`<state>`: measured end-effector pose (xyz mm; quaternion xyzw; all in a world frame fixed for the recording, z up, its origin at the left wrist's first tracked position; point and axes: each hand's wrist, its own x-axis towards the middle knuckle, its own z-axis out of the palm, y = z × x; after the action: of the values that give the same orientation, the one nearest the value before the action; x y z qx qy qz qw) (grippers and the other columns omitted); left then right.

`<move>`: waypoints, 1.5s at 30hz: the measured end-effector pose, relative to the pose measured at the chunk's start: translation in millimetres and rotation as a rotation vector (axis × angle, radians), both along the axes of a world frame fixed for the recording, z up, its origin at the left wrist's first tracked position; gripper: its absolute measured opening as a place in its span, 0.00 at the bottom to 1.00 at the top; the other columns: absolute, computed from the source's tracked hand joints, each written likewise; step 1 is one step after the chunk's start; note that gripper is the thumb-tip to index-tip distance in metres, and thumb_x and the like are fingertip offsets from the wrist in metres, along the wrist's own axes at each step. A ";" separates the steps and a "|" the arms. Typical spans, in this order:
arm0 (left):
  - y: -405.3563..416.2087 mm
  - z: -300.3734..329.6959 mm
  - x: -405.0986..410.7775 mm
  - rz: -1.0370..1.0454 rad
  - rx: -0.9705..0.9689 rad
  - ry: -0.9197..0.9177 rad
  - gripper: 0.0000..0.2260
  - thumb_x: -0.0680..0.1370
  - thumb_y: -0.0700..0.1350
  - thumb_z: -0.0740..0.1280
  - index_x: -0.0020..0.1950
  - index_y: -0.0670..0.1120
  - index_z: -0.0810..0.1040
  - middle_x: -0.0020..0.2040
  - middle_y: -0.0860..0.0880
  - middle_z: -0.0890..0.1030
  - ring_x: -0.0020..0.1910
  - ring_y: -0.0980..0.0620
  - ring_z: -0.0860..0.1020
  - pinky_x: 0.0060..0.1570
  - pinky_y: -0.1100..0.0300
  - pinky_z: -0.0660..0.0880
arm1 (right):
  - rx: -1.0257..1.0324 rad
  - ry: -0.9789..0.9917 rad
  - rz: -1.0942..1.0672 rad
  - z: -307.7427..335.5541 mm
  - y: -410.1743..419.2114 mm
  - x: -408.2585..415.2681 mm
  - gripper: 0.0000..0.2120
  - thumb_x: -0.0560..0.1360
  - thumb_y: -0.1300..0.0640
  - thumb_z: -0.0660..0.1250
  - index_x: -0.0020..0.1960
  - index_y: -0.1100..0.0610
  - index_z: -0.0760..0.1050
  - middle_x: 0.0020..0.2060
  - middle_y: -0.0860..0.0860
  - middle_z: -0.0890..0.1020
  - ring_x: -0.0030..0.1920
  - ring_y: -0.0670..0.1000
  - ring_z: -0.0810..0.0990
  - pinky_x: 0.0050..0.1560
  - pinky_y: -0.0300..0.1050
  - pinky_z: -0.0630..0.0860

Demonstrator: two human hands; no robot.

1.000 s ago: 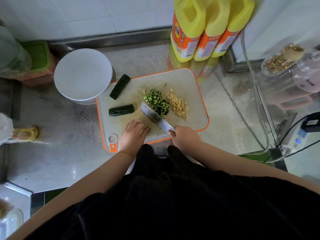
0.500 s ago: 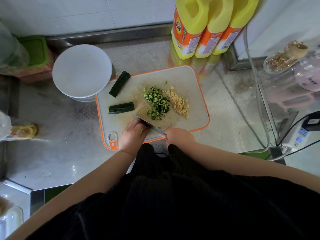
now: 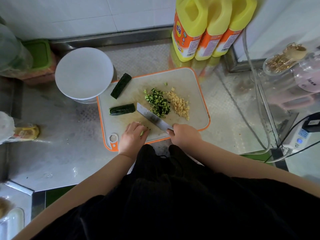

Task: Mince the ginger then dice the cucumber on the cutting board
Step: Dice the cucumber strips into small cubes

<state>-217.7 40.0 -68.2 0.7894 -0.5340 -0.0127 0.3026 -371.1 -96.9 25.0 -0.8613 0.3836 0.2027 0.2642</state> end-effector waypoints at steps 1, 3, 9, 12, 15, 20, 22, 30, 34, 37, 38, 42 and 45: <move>2.2 1.2 -0.4 0.002 0.007 0.003 0.11 0.75 0.47 0.65 0.41 0.41 0.82 0.42 0.44 0.80 0.42 0.42 0.80 0.33 0.54 0.79 | -0.001 0.000 0.024 1.0 2.4 1.0 0.17 0.82 0.47 0.54 0.52 0.60 0.72 0.46 0.57 0.79 0.48 0.59 0.78 0.39 0.46 0.66; 4.7 0.7 0.1 -0.003 0.028 0.005 0.11 0.75 0.47 0.64 0.41 0.40 0.81 0.43 0.44 0.79 0.42 0.41 0.79 0.32 0.52 0.78 | 0.010 0.012 0.072 3.1 8.6 4.4 0.16 0.82 0.48 0.54 0.54 0.60 0.71 0.48 0.58 0.79 0.50 0.61 0.78 0.40 0.46 0.67; 1.2 -4.9 3.2 -0.006 0.038 0.060 0.11 0.74 0.46 0.64 0.40 0.40 0.80 0.41 0.43 0.79 0.40 0.41 0.79 0.34 0.49 0.79 | -0.010 0.041 0.123 5.7 16.2 16.6 0.16 0.83 0.50 0.54 0.58 0.61 0.71 0.52 0.59 0.79 0.53 0.60 0.78 0.43 0.47 0.67; 2.3 -5.0 2.6 0.003 0.028 0.071 0.11 0.74 0.46 0.65 0.40 0.40 0.81 0.42 0.44 0.80 0.40 0.42 0.79 0.36 0.50 0.79 | 0.009 0.087 0.112 2.7 18.6 21.2 0.15 0.83 0.50 0.53 0.59 0.60 0.71 0.53 0.58 0.78 0.54 0.60 0.78 0.45 0.48 0.69; 2.0 -5.6 2.5 0.015 0.043 0.085 0.12 0.75 0.47 0.65 0.40 0.40 0.81 0.42 0.44 0.80 0.40 0.42 0.79 0.36 0.50 0.79 | 0.021 0.124 0.076 -1.2 20.6 23.7 0.13 0.82 0.52 0.55 0.58 0.59 0.72 0.52 0.57 0.78 0.54 0.59 0.78 0.45 0.48 0.70; 2.6 -3.4 0.7 0.038 0.028 0.086 0.11 0.75 0.47 0.66 0.40 0.41 0.81 0.41 0.45 0.80 0.40 0.43 0.78 0.36 0.51 0.78 | 0.038 0.120 0.035 -5.0 12.7 21.5 0.16 0.82 0.47 0.55 0.57 0.59 0.73 0.52 0.56 0.79 0.54 0.58 0.78 0.45 0.47 0.69; 2.8 -3.6 0.5 0.035 0.025 0.075 0.11 0.75 0.46 0.66 0.40 0.41 0.81 0.42 0.45 0.80 0.40 0.43 0.78 0.37 0.51 0.78 | 0.045 0.094 0.016 -7.8 7.6 16.3 0.18 0.81 0.46 0.56 0.55 0.59 0.74 0.51 0.57 0.79 0.53 0.58 0.78 0.43 0.46 0.67; 6.7 2.6 -2.7 0.052 0.032 0.066 0.11 0.75 0.48 0.65 0.41 0.41 0.82 0.43 0.44 0.79 0.43 0.44 0.76 0.36 0.55 0.76 | 0.038 0.002 -0.017 0.3 3.0 6.3 0.15 0.82 0.47 0.54 0.48 0.58 0.71 0.44 0.56 0.77 0.48 0.58 0.77 0.39 0.46 0.65; 12.7 6.6 -4.1 0.096 0.076 0.077 0.12 0.73 0.50 0.64 0.41 0.42 0.81 0.44 0.44 0.78 0.46 0.42 0.74 0.40 0.54 0.74 | 0.004 0.011 0.015 5.0 12.7 13.9 0.12 0.81 0.48 0.56 0.49 0.57 0.70 0.47 0.56 0.79 0.49 0.58 0.78 0.40 0.46 0.67; 10.3 3.1 -3.9 0.080 0.130 0.098 0.13 0.72 0.49 0.62 0.41 0.41 0.80 0.43 0.43 0.78 0.44 0.40 0.75 0.38 0.49 0.77 | 0.029 0.032 0.070 7.2 16.3 18.1 0.14 0.82 0.50 0.56 0.56 0.59 0.71 0.51 0.57 0.79 0.53 0.59 0.78 0.43 0.47 0.68; 9.1 2.1 -4.2 0.079 0.143 0.109 0.13 0.72 0.49 0.62 0.41 0.41 0.80 0.42 0.43 0.78 0.43 0.42 0.75 0.37 0.49 0.77 | 0.033 0.038 0.082 8.1 17.2 18.8 0.14 0.82 0.51 0.55 0.57 0.60 0.71 0.52 0.58 0.79 0.54 0.60 0.78 0.44 0.47 0.68; 7.5 0.0 -4.1 0.083 0.129 0.127 0.13 0.71 0.48 0.62 0.40 0.40 0.81 0.41 0.44 0.79 0.41 0.43 0.76 0.36 0.53 0.77 | 0.022 0.075 0.079 6.5 20.1 23.2 0.13 0.82 0.51 0.55 0.58 0.59 0.71 0.53 0.58 0.78 0.54 0.60 0.78 0.44 0.48 0.69; 7.4 -2.0 -1.7 0.074 0.104 0.121 0.12 0.72 0.47 0.63 0.40 0.41 0.81 0.41 0.44 0.79 0.41 0.46 0.75 0.36 0.53 0.77 | 0.022 0.111 0.064 1.3 23.5 28.8 0.11 0.81 0.54 0.57 0.57 0.59 0.72 0.53 0.57 0.79 0.53 0.59 0.78 0.44 0.47 0.69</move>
<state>-219.3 47.4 -70.1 0.8210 -0.4839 -0.0767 0.2930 -342.3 -73.4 26.3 -0.8576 0.3679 0.2626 0.2452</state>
